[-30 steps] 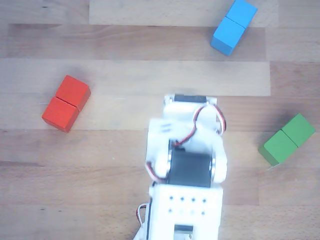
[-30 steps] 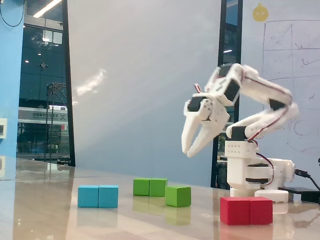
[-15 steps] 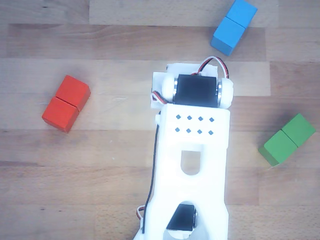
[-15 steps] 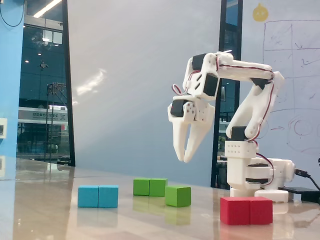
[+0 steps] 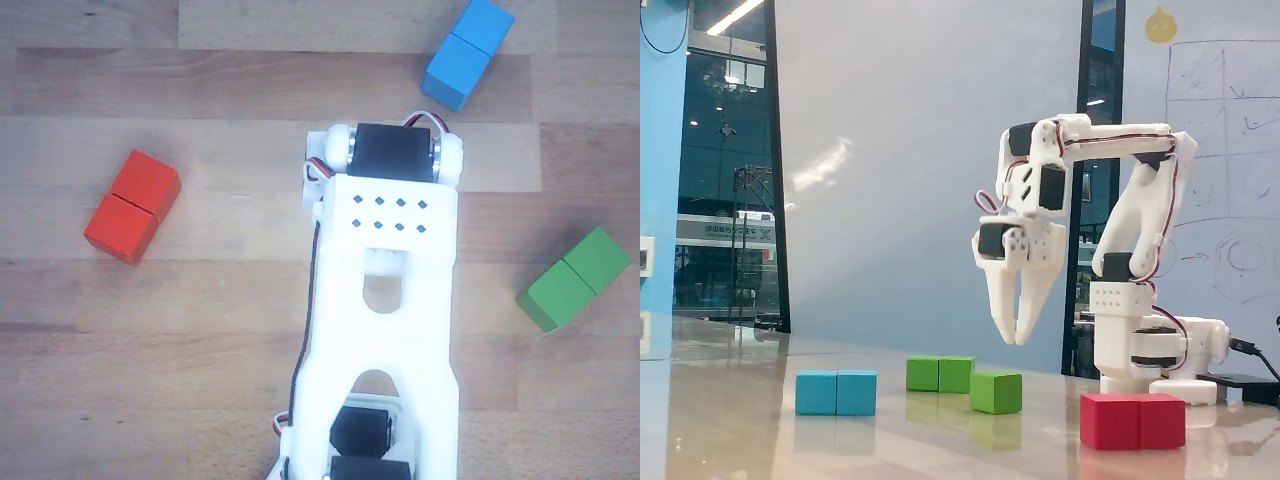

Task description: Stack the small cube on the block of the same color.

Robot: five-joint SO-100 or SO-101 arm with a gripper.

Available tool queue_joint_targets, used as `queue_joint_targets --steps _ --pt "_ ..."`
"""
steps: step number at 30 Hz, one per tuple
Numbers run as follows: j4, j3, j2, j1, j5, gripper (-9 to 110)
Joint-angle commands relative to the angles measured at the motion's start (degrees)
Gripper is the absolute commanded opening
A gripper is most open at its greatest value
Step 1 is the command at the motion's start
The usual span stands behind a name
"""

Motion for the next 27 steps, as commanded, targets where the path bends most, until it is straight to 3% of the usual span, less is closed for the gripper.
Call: queue_joint_targets --steps 1,20,27 --pt "-1.85 -5.54 -1.76 -0.44 -0.26 3" --pt "-6.94 -5.27 -4.83 2.37 -0.44 3" --pt "-6.86 -5.10 -4.92 2.37 -0.44 15"
